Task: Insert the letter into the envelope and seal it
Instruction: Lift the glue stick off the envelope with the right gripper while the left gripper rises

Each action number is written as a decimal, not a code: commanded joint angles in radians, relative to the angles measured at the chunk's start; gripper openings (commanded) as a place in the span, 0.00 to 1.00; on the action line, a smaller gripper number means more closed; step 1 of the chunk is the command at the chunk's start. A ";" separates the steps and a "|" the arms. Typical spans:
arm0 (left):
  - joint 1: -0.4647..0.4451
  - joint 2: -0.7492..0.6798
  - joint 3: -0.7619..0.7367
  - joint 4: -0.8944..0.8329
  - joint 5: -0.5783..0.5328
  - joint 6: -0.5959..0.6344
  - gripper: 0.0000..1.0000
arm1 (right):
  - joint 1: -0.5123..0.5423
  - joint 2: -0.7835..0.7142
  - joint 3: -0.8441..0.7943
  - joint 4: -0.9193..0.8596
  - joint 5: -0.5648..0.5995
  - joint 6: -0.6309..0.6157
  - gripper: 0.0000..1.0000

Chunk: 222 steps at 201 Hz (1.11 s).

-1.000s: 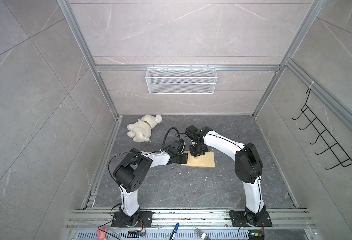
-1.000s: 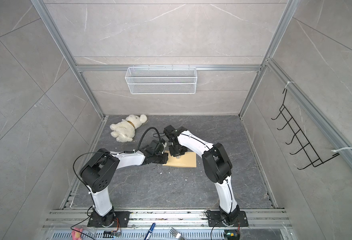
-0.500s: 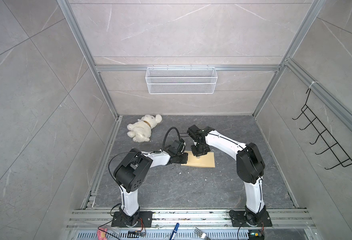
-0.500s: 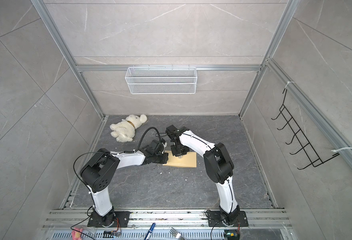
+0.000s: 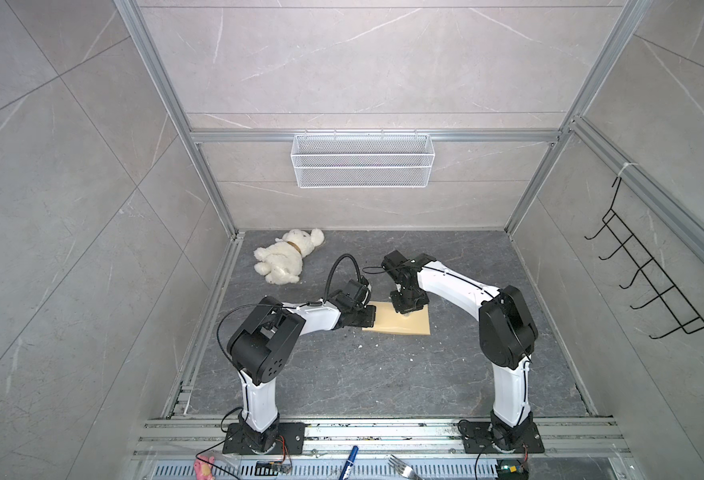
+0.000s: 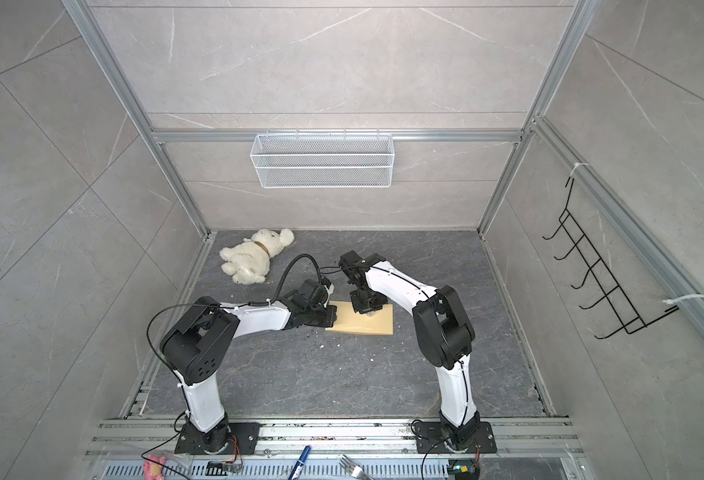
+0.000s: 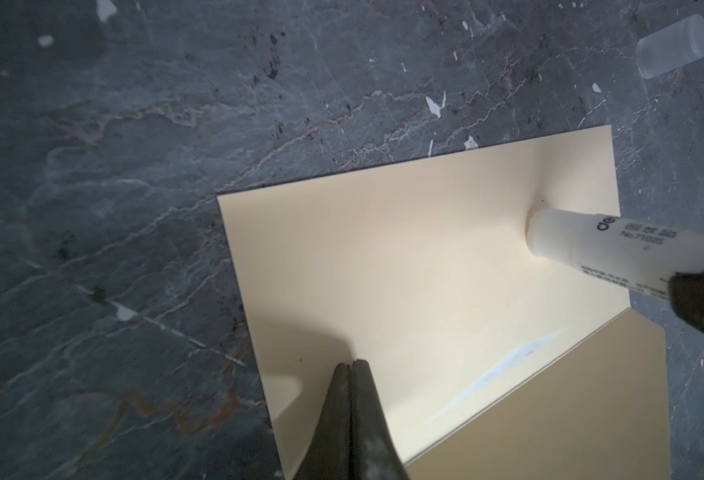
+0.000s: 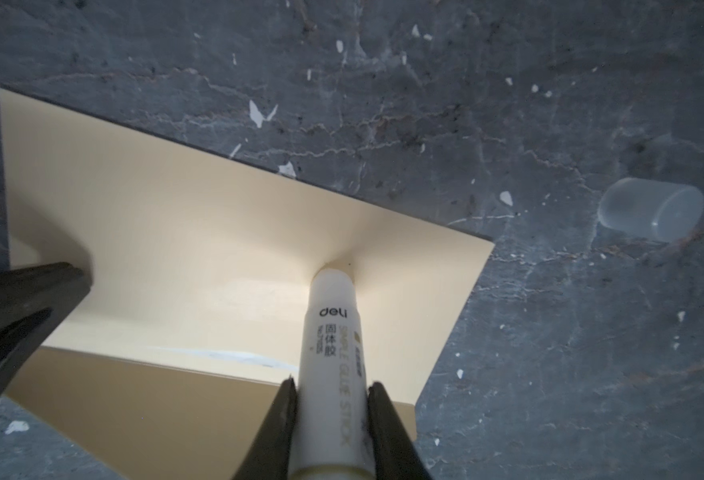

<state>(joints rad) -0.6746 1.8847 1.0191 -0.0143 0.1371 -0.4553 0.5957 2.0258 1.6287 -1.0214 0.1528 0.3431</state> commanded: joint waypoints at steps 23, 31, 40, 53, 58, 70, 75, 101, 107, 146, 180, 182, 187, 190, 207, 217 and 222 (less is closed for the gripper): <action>-0.007 0.103 -0.048 -0.150 -0.062 0.026 0.00 | -0.018 -0.061 -0.020 -0.014 -0.032 -0.012 0.00; -0.007 0.104 -0.047 -0.150 -0.062 0.026 0.00 | -0.019 -0.091 -0.019 0.004 -0.045 -0.009 0.00; -0.009 0.103 -0.048 -0.151 -0.064 0.026 0.00 | -0.019 -0.128 -0.018 0.021 -0.051 -0.007 0.00; -0.008 0.103 -0.047 -0.151 -0.063 0.027 0.00 | -0.020 -0.183 -0.019 0.041 -0.052 -0.005 0.00; -0.009 0.103 -0.047 -0.151 -0.062 0.027 0.00 | -0.021 -0.204 -0.021 0.050 -0.053 -0.006 0.00; -0.009 0.102 -0.048 -0.150 -0.062 0.027 0.00 | -0.022 -0.253 -0.032 0.075 -0.056 -0.006 0.00; -0.008 0.102 -0.047 -0.150 -0.063 0.029 0.00 | -0.022 -0.276 -0.039 0.087 -0.056 -0.007 0.00; -0.010 0.100 -0.043 -0.150 -0.063 0.029 0.00 | -0.025 -0.340 -0.069 0.123 -0.055 -0.011 0.00; -0.010 0.097 -0.043 -0.151 -0.061 0.029 0.00 | -0.025 -0.349 -0.074 0.129 -0.060 -0.017 0.00; -0.010 -0.012 -0.015 -0.138 -0.060 0.084 0.00 | -0.027 -0.420 -0.120 0.185 -0.073 -0.025 0.00; 0.003 -0.200 -0.008 -0.062 -0.080 0.189 0.00 | -0.029 -0.507 -0.171 0.269 -0.084 -0.041 0.00; 0.005 -0.214 -0.009 -0.058 -0.078 0.191 0.01 | -0.028 -0.513 -0.176 0.276 -0.083 -0.041 0.00; 0.011 -0.245 -0.010 -0.046 -0.077 0.193 0.03 | -0.028 -0.529 -0.190 0.295 -0.084 -0.041 0.00; 0.014 -0.263 -0.011 -0.039 -0.075 0.192 0.05 | -0.030 -0.539 -0.197 0.308 -0.084 -0.041 0.00; 0.032 -0.365 -0.037 0.018 -0.051 0.169 0.15 | -0.028 -0.590 -0.249 0.387 -0.084 -0.041 0.00; 0.039 -0.413 -0.055 0.059 -0.031 0.147 0.21 | -0.028 -0.616 -0.277 0.438 -0.089 -0.038 0.00; 0.041 -0.430 -0.062 0.074 -0.022 0.135 0.24 | -0.028 -0.628 -0.290 0.463 -0.094 -0.038 0.00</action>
<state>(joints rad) -0.6540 1.5879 0.9794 -0.0521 0.0853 -0.3183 0.5713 1.4734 1.3941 -0.7158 0.0742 0.3172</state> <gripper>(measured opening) 0.190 0.256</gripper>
